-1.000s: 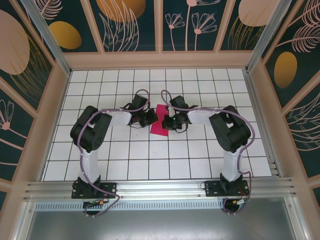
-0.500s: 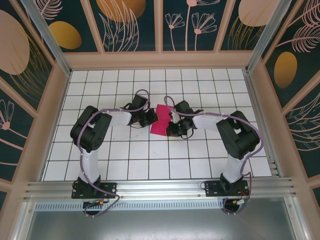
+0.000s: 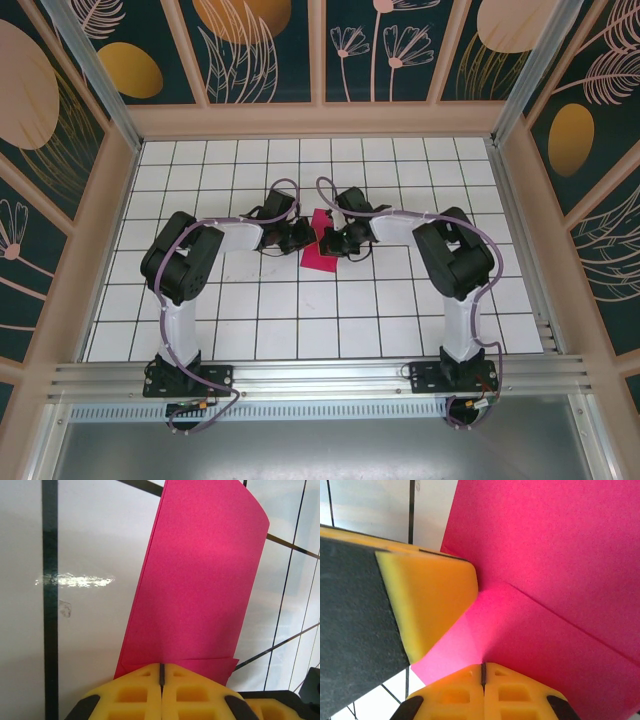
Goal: Fold a paper plane with a square sheet of paper (pick it up from the middle)
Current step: Fold the triangle a second time at the center of the table.
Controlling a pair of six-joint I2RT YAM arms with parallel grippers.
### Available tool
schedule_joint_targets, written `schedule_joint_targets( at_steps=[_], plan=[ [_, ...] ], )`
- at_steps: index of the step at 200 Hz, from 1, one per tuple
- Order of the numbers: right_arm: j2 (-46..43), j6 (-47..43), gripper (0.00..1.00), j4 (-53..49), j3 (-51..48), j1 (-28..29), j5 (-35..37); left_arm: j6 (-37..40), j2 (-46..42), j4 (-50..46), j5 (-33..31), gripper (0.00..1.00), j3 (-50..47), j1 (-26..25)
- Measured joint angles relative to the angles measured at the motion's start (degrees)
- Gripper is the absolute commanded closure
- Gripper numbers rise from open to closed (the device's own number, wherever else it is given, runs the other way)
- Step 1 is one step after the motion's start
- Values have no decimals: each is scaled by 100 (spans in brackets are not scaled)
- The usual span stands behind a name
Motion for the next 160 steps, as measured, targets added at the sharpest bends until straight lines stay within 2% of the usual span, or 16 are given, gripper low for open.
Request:
schedule_joint_targets(
  at_steps=[54,95,137,160],
  plan=[
    [-179,0,100,352,-376,4,26,-22,0,0,-2,92,0,0],
    [-994,-7,100,522,-1469,4,44,-42,0,-2,-4,92,0,0],
    [-1648,28,100,205,-2033,-166,-199,-9,2,-7,50,85,24,0],
    [-2013,201,88,404,-2026,-505,-273,9,0,-85,85,76,111,-7]
  ],
)
